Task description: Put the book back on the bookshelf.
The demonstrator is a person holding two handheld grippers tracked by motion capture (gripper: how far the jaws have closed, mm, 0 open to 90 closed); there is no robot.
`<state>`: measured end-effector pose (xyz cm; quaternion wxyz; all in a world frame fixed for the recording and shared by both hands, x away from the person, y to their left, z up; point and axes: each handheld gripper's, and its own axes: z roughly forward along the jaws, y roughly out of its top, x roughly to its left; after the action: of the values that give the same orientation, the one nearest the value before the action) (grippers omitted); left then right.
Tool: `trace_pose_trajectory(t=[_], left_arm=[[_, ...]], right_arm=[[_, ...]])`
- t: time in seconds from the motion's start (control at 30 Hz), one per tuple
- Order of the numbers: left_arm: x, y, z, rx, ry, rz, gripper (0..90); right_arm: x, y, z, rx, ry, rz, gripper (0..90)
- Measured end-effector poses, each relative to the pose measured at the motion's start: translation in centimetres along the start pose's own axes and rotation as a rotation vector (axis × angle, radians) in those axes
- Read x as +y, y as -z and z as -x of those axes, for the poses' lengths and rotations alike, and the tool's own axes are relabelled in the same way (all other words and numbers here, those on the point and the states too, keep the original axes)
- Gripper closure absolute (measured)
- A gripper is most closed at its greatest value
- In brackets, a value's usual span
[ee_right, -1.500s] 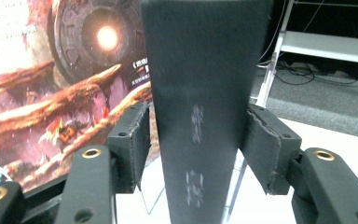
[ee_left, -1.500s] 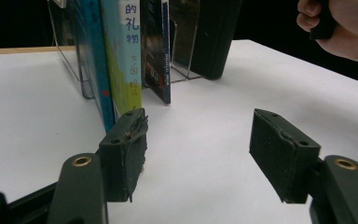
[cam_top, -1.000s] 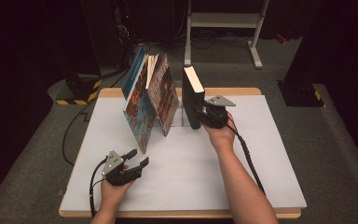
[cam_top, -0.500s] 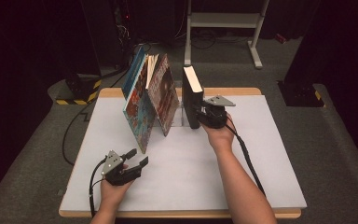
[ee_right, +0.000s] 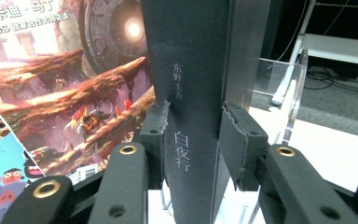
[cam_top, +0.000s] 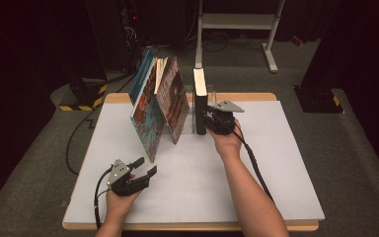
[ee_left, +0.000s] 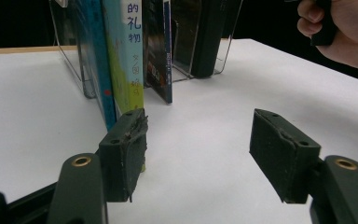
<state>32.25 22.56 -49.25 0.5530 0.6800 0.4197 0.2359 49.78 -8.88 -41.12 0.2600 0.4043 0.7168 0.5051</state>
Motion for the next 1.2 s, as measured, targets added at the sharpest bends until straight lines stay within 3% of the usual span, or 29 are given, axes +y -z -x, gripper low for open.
trace_pose_trajectory(t=[0.8,1.0,1.2], left_arm=[[-0.01,-0.02,-0.02,-0.001,0.001,-0.001,36.4],[0.01,0.05,-0.05,0.001,0.002,-0.001,36.4],[0.01,0.03,-0.06,0.002,0.000,-0.004,36.4]], right_arm=[[0.14,-0.36,-0.48,0.015,-0.027,0.011,62.3],[0.37,-0.01,-0.14,0.007,-0.044,0.027,53.3],[0.38,0.39,-0.27,0.012,-0.019,0.010,44.7]])
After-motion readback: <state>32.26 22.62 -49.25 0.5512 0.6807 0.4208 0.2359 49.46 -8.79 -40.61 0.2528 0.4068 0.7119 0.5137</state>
